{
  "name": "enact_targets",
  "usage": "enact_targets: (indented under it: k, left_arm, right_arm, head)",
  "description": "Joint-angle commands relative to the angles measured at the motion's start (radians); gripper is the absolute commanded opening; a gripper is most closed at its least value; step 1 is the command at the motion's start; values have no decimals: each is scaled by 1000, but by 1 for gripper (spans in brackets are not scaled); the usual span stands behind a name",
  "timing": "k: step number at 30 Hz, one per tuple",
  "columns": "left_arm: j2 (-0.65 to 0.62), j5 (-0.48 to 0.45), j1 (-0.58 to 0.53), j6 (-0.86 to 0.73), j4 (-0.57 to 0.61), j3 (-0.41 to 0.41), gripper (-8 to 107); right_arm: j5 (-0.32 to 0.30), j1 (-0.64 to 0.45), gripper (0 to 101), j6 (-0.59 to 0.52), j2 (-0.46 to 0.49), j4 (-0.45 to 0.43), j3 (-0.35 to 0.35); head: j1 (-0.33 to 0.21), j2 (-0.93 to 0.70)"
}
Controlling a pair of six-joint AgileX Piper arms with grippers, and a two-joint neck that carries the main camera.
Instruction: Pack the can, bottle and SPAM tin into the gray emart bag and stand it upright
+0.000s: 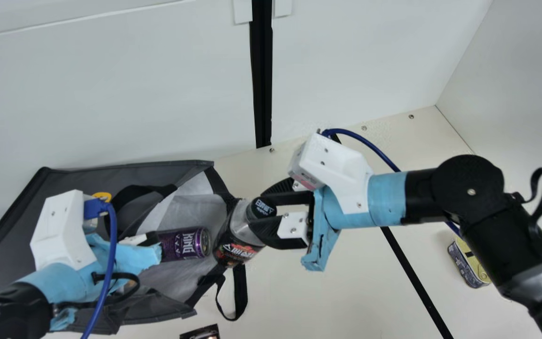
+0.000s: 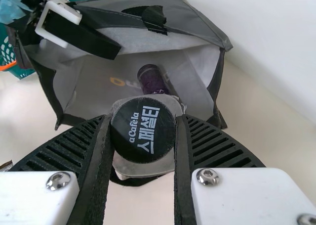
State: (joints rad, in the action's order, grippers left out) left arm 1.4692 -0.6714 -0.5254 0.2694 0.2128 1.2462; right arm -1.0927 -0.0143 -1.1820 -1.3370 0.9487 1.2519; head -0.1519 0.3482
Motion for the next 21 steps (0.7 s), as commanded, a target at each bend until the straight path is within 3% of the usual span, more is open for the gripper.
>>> enact_targets:
  k: [1,21]
  left_arm:
    - [0,0,0,0,0,0,-8]
    - [0,0,0,0,0,0,-8]
  right_arm:
    - [3,7,0,-6,-18,9,5]
    - [60,136,0,-70,-197,110,72]
  head:
    - [-23,1]
    - [-23,1]
